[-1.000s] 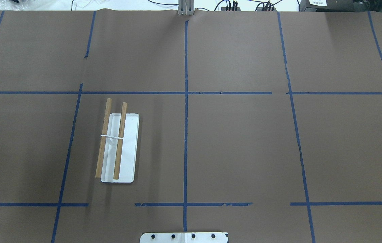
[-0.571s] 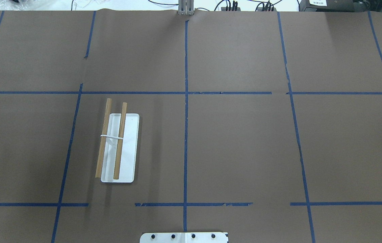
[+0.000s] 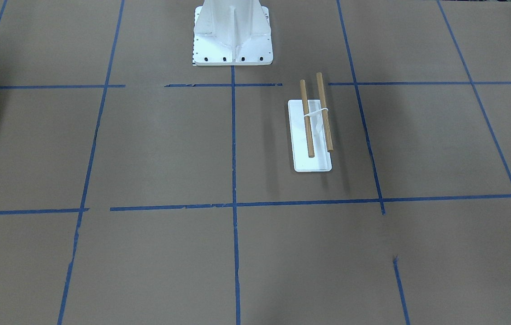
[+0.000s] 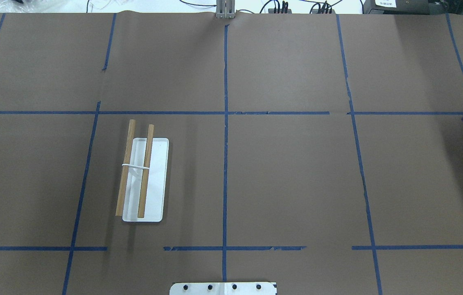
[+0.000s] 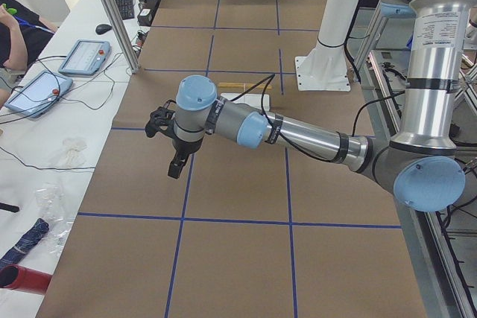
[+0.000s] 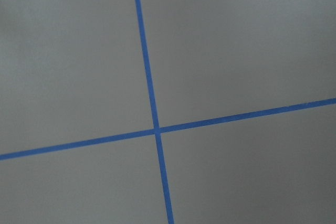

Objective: Hang towel on rack

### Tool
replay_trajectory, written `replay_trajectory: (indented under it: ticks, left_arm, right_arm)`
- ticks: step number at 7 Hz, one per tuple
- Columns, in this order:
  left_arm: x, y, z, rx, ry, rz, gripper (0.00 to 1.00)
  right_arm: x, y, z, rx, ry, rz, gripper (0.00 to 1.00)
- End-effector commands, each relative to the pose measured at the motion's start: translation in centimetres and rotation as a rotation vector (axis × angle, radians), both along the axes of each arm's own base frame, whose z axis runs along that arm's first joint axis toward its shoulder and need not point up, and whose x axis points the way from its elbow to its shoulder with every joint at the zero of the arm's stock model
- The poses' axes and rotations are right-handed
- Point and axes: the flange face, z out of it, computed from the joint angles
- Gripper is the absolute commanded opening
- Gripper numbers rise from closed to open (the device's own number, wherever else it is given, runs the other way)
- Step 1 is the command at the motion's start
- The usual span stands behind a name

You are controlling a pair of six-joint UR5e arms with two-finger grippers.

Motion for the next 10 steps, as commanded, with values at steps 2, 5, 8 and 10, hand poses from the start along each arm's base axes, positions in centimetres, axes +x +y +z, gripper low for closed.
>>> replay_trajectory:
  ticks: [2,5,8,10]
  left_arm:
    - [5.7,-1.3,-5.0,0.096,0.151,-0.093,1.00]
    - [13.4,-2.4,-12.8,-0.003,0.431,-0.177,1.00]
    - [26.6,-2.6,-24.2,-0.271,0.681,-0.134,1.00]
    - [34.4,-1.0,-30.2,-0.354,0.766,-0.117,1.00]
  right_arm:
    - [-11.4,-6.9,-16.5,0.014,-0.206,0.000,0.00]
    - [-22.2,-2.5,-27.7,0.061,-0.327,-0.006,0.00]
    - [-35.5,6.0,-34.4,0.156,-0.384,0.000,0.00]
    - [-41.4,9.4,-38.5,0.166,-0.373,-0.022,0.00]
